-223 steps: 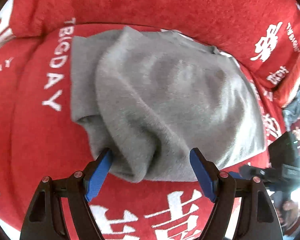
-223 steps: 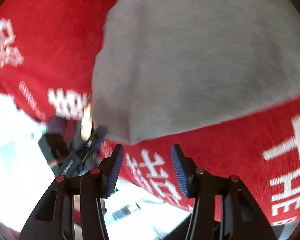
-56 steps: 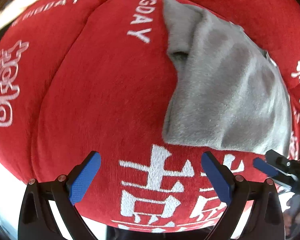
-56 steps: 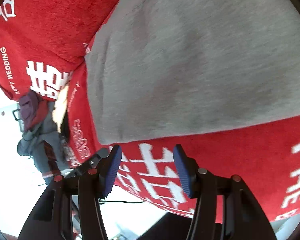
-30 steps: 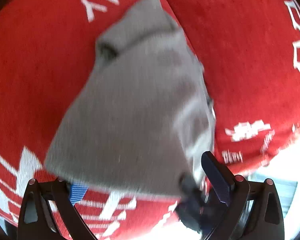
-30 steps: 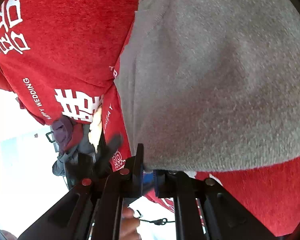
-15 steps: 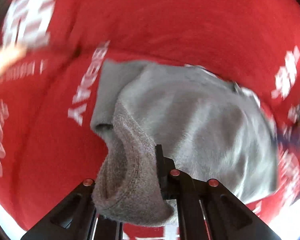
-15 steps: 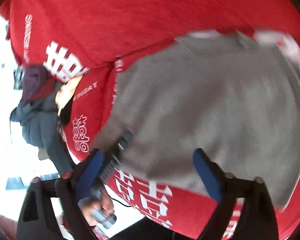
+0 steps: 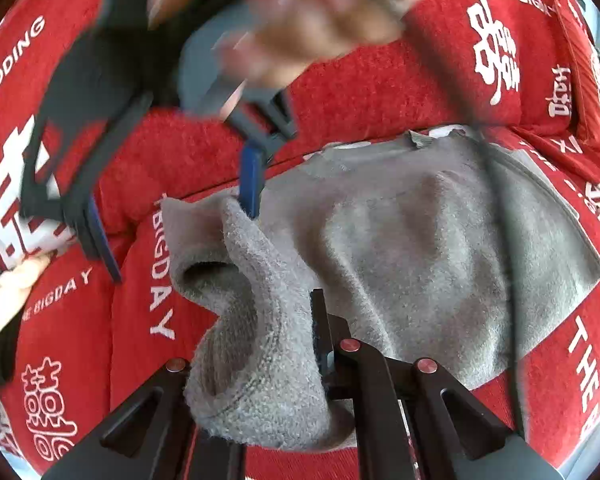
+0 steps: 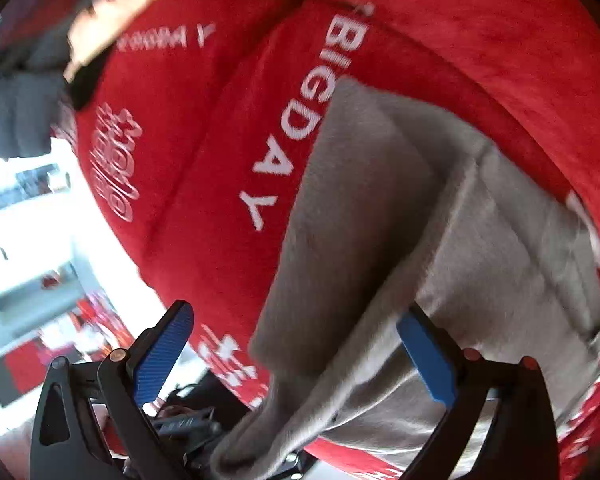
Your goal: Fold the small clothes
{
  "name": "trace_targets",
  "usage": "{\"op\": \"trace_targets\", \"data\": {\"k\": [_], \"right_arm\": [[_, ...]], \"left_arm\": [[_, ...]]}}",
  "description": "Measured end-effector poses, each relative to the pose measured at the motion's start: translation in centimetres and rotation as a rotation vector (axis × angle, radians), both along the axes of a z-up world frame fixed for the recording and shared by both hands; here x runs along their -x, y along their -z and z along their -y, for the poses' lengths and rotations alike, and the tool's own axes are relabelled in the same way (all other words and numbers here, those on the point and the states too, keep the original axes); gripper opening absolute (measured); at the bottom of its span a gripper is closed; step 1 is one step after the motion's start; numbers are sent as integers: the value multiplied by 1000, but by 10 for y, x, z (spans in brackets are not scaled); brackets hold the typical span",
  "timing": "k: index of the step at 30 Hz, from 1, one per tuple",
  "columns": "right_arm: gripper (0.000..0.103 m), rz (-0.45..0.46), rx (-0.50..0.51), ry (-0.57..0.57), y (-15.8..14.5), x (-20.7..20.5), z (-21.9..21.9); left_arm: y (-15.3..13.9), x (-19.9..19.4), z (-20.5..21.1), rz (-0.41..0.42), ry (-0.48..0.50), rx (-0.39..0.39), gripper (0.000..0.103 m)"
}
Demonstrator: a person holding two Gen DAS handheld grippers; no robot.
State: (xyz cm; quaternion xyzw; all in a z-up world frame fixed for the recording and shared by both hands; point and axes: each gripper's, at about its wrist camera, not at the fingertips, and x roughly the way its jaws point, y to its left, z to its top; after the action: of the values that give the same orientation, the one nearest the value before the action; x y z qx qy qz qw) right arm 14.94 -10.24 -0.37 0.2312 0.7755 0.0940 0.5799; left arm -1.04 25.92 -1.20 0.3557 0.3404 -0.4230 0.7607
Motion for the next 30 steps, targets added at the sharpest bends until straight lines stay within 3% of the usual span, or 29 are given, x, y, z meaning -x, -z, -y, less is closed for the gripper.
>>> {"op": "trace_targets", "data": {"k": [3,4,5,6,10,15,21,25,30], "right_arm": [[98,-22,52,-52,12,-2,-7],[76,-19,86,-52,14,1,-4],[27,-15,116,-41,14,4,1],[23,-9,141,-20,13,8,7],[22,136,46,169,-19,45,48],[22,392,-108,399,-84,130,104],[22,574,-107,622,-123,255,175],[22,583,-71,797,-108,342,224],[22,473,-34,970,-39,425,261]], "left_arm": [[-3,1,3,3,0,5,10],[-3,1,3,3,0,5,10],[-4,1,4,4,0,4,10],[-6,1,5,-1,2,1,10],[-26,14,13,3,44,26,10],[-58,57,39,37,167,68,10],[-68,135,99,34,364,89,10],[-42,180,140,-10,457,46,10],[27,224,173,-47,528,-90,10]]}}
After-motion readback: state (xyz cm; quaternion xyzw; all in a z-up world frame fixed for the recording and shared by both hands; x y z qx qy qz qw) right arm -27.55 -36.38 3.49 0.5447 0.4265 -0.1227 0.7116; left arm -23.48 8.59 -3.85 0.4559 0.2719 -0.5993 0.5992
